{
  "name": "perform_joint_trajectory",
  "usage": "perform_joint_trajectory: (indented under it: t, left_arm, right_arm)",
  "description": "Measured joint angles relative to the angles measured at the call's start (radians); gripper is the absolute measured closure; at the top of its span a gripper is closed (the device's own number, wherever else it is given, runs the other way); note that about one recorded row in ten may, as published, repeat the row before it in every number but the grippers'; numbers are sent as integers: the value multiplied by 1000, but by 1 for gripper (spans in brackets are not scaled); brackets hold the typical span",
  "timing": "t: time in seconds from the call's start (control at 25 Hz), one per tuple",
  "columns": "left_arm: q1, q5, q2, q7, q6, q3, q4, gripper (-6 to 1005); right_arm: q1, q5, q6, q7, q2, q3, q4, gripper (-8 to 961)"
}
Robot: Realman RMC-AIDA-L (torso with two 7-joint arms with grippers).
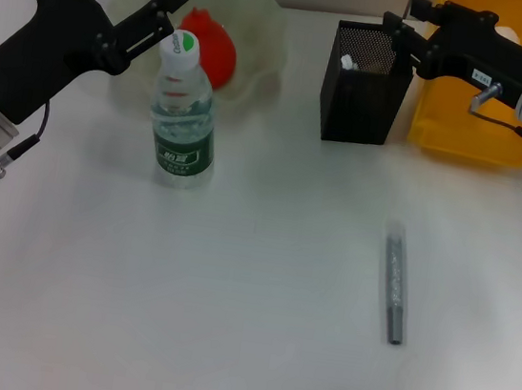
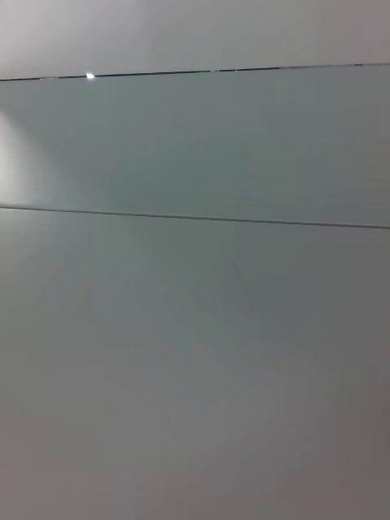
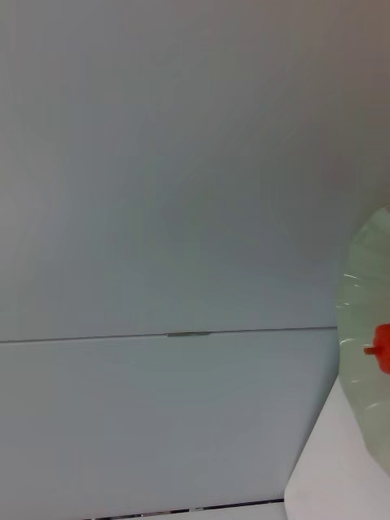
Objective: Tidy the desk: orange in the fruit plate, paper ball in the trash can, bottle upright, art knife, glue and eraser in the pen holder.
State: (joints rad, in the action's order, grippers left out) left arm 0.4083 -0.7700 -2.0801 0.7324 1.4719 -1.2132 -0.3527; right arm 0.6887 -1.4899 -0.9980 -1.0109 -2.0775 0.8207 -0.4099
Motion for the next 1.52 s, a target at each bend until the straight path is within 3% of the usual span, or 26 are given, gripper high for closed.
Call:
perform_joint_trajectory:
  t: [0.16, 0.28, 0.4, 0.44, 0.52, 0.72, 0.76, 0.8, 0.92, 1.04, 1.16, 1.52]
  left_arm:
    - [-3, 0, 1, 0, 3, 0, 0, 197]
    - [-6, 0, 1, 1, 4, 0, 0, 197]
    - [-7, 0, 1, 1, 4, 0, 0, 197]
    - [-7, 0, 1, 1, 4, 0, 0, 197]
    - [-7, 0, 1, 1, 5, 0, 0, 197]
    - [-3, 0, 2, -1, 4, 6, 0, 197]
    - [-3, 0, 2, -1, 2, 7, 0, 197]
    - [-2, 0, 2, -1, 2, 7, 0, 197]
    - [-2, 0, 2, -5, -1, 8, 0, 197]
    - [-2, 4, 3, -7, -3, 8, 0, 197]
    - [-5, 5, 3, -12, -4, 9, 0, 197]
    - [-15, 6, 2, -25, -3, 9, 11, 197]
  right_arm:
    - [-1, 1, -1, -8, 0, 0, -1, 528]
    - [-3, -2, -5, -25, 1, 1, -5, 431]
    - [-18, -38, -29, -126, 1, 36, -61, 430]
    - [-51, -107, -47, -284, 1, 97, -167, 430]
    - [-71, -158, -56, -390, 1, 135, -238, 429]
    - [-170, -508, -159, -961, -8, 281, -660, 428]
    - [-173, -628, -241, -1138, -10, 305, -771, 429]
    - [-173, -628, -241, -1138, -10, 305, -771, 430]
    - [-124, -821, -393, -1377, -5, 356, -868, 432]
    - [-52, -999, -511, -1551, -3, 428, -881, 434]
    - [-2, -1101, -526, -1634, -3, 503, -831, 436]
    - [90, -1137, -428, -1658, -7, 529, -604, 439]
